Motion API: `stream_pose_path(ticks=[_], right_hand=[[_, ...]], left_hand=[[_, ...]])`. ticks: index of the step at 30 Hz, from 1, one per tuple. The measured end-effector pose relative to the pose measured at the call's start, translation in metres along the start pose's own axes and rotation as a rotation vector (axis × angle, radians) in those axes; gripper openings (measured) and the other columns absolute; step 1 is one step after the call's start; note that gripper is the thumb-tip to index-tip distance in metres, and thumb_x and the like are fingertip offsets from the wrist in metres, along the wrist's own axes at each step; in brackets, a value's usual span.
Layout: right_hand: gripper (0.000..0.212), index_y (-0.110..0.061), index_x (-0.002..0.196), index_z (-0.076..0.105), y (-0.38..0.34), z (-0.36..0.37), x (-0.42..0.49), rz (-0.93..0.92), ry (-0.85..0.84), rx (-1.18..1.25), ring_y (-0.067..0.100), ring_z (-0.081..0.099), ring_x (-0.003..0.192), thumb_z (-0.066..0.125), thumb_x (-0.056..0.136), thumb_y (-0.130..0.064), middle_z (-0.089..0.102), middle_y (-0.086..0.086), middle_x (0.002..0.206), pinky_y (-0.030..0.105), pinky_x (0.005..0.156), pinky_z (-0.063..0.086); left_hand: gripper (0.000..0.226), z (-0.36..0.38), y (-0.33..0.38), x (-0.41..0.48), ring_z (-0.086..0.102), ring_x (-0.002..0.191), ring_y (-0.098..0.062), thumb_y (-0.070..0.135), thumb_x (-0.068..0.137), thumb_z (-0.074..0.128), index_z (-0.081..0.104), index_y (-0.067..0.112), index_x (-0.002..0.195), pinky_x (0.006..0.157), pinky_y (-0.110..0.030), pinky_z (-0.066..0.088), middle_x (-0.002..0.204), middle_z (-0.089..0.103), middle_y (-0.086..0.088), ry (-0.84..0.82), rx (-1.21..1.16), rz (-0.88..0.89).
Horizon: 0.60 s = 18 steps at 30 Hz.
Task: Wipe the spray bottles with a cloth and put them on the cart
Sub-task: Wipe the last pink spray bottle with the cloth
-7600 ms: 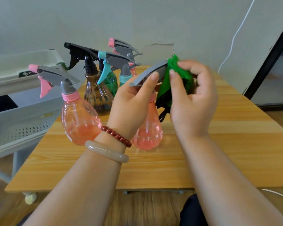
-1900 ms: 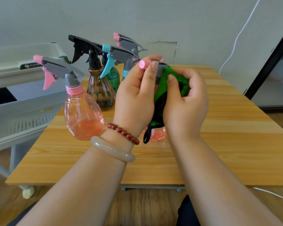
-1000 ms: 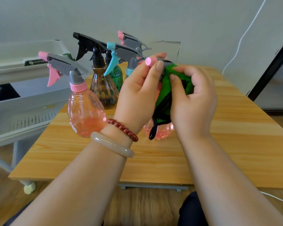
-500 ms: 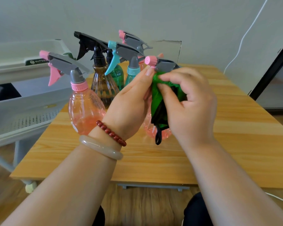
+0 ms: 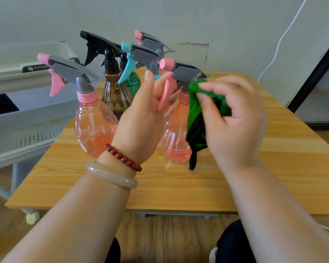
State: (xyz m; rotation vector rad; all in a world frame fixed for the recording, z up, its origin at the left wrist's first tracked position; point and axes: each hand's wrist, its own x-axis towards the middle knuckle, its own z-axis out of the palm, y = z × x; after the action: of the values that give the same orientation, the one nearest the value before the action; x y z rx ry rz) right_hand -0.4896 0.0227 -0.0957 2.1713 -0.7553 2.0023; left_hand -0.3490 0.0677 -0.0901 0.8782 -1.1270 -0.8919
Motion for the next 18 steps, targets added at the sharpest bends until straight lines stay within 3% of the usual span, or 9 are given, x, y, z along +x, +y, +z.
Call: stream_pose_path(ticks=[2, 4, 5, 7, 10, 12, 15, 18], right_hand=[[0.007, -0.002, 0.093, 0.072, 0.007, -0.002, 0.0, 0.052, 0.035, -0.015, 0.003, 0.054, 0.093, 0.069, 0.087, -0.001, 0.063, 0.002, 0.095, 0.009, 0.088, 0.038], [0.007, -0.003, 0.095, 0.071, 0.009, -0.003, -0.001, 0.115, 0.058, -0.008, 0.0, 0.054, 0.093, 0.067, 0.088, -0.004, 0.061, -0.003, 0.097, 0.01, 0.089, 0.038], [0.007, -0.003, 0.095, 0.07, 0.008, -0.003, -0.001, 0.134, 0.066, 0.004, -0.001, 0.054, 0.093, 0.067, 0.089, -0.004, 0.06, -0.004, 0.097, 0.011, 0.089, 0.038], [0.008, -0.003, 0.095, 0.071, 0.006, -0.002, -0.001, 0.118, 0.046, 0.024, 0.001, 0.054, 0.095, 0.067, 0.089, -0.004, 0.061, -0.004, 0.097, 0.012, 0.09, 0.039], [0.008, -0.003, 0.095, 0.071, 0.005, 0.006, -0.006, 0.096, -0.061, 0.052, 0.002, 0.053, 0.096, 0.068, 0.088, -0.004, 0.061, -0.002, 0.098, 0.01, 0.09, 0.038], [0.009, -0.003, 0.096, 0.071, 0.007, 0.009, -0.013, 0.137, -0.084, 0.065, 0.002, 0.054, 0.096, 0.068, 0.088, -0.003, 0.061, -0.002, 0.098, 0.011, 0.089, 0.039], [0.009, -0.003, 0.094, 0.071, 0.012, 0.01, -0.02, 0.192, -0.112, 0.08, 0.001, 0.056, 0.095, 0.068, 0.086, 0.0, 0.062, -0.004, 0.096, 0.011, 0.089, 0.041], [0.01, -0.011, 0.094, 0.071, 0.009, 0.009, -0.019, 0.28, -0.148, 0.107, 0.001, 0.06, 0.092, 0.067, 0.087, -0.004, 0.064, -0.009, 0.092, 0.014, 0.085, 0.045]], left_hand=[[0.071, 0.001, -0.005, -0.003, 0.061, 0.121, -0.016, 0.051, 0.097, 0.027, 0.044, -0.001, 0.143, 0.111, -0.039, 0.04, 0.127, 0.067, -0.001, -0.005, -0.084, -0.059], [0.049, -0.001, -0.015, -0.005, 0.06, 0.124, -0.012, 0.044, 0.095, 0.037, 0.059, 0.021, 0.133, 0.108, -0.036, 0.044, 0.129, 0.067, 0.002, -0.049, -0.09, -0.049], [0.043, -0.002, -0.021, -0.007, 0.058, 0.126, -0.013, 0.035, 0.095, 0.043, 0.06, 0.024, 0.133, 0.108, -0.038, 0.045, 0.131, 0.066, 0.001, -0.059, -0.027, -0.023], [0.048, -0.002, -0.031, -0.009, 0.054, 0.131, -0.017, 0.016, 0.094, 0.052, 0.051, 0.015, 0.142, 0.11, -0.043, 0.044, 0.138, 0.06, -0.003, -0.071, 0.07, 0.009], [0.042, 0.003, -0.036, -0.011, 0.058, 0.125, -0.009, 0.001, 0.099, 0.053, 0.05, 0.016, 0.138, 0.104, -0.029, 0.049, 0.131, 0.064, 0.004, -0.05, 0.155, 0.039], [0.041, 0.004, -0.034, -0.01, 0.062, 0.117, -0.006, 0.001, 0.1, 0.053, 0.051, 0.021, 0.135, 0.097, -0.025, 0.051, 0.121, 0.068, 0.011, -0.038, 0.213, 0.043], [0.041, 0.0, -0.034, -0.007, 0.066, 0.109, -0.014, 0.008, 0.1, 0.055, 0.051, 0.02, 0.139, 0.095, -0.038, 0.055, 0.118, 0.07, 0.001, -0.021, 0.22, 0.025], [0.042, -0.003, -0.034, -0.007, 0.065, 0.112, -0.011, 0.007, 0.1, 0.054, 0.05, 0.019, 0.14, 0.097, -0.03, 0.054, 0.12, 0.07, 0.003, -0.029, 0.216, 0.038]])
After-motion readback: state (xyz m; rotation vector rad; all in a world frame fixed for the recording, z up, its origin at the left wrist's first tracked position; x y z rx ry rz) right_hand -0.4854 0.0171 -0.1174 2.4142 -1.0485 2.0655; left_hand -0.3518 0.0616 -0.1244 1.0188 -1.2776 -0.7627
